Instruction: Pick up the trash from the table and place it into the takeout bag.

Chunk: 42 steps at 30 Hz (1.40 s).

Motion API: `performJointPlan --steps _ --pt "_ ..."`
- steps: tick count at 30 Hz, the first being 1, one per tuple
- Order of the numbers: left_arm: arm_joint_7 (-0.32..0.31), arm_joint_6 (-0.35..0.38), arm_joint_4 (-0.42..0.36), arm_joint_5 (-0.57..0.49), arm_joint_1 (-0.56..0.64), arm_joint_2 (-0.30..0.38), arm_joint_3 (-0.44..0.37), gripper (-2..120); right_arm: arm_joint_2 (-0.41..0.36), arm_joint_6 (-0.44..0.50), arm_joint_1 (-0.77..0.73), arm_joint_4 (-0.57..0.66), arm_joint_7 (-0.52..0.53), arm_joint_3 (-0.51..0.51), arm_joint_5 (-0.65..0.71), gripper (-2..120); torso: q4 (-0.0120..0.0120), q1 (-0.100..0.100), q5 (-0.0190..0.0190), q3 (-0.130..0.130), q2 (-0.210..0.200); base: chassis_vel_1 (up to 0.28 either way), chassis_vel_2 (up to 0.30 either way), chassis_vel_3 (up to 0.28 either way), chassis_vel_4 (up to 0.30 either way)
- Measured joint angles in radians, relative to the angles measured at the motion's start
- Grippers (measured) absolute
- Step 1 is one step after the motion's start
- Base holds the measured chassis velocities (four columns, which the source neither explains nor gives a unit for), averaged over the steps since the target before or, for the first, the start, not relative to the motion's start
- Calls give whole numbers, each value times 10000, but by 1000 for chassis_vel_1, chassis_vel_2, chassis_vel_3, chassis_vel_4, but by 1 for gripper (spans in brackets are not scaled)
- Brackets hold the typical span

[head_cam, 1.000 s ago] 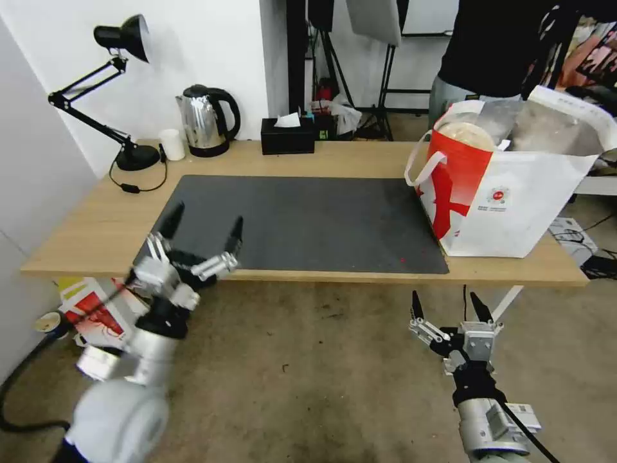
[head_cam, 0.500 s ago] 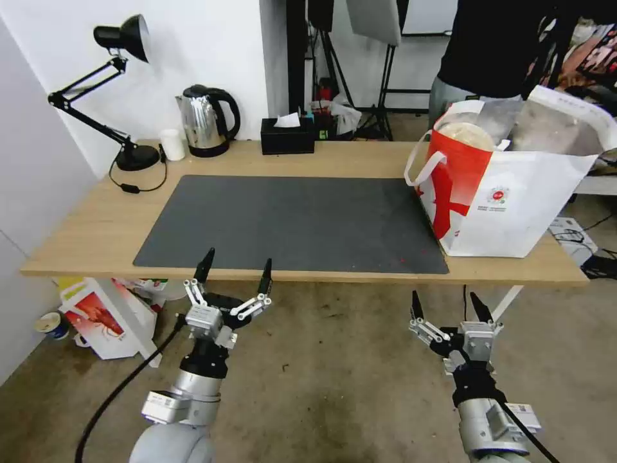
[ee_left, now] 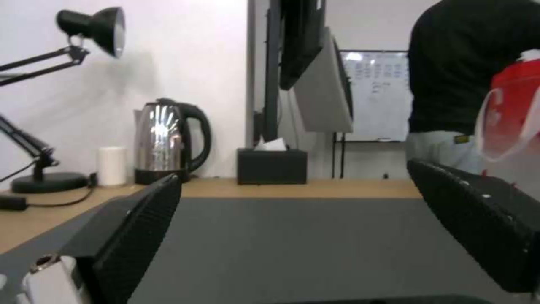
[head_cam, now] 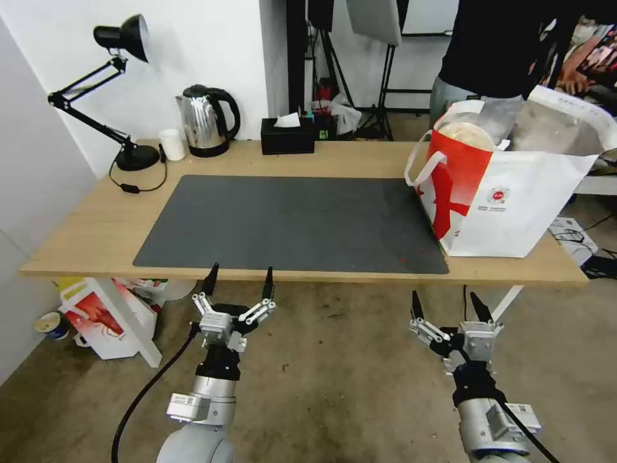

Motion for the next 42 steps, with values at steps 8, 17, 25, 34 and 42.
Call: performJointPlan --steps 8,17,25,34,42 --pt "-306 56 142 229 347 -287 -101 100 0 0 0 0 0 0 0 100 2 0 0 0 0 0 0 0 0" --pt "-481 -17 304 456 675 -661 -137 100 0 0 0 0 0 0 1 100 1 0 0 0 0 0 0 0 0" --pt "-488 -111 341 522 842 -706 -325 100 0 0 0 0 0 0 0 100 1 0 0 -1 0 0 0 0 0" --pt "-481 -92 163 524 957 -579 -470 100 0 0 0 0 0 0 1 100 1 0 -1 -1 0 0 0 0 0" --pt "-455 -75 135 476 996 -507 -603 100 0 0 0 0 0 0 0 100 0 0 0 0 0 0 0 0 0"
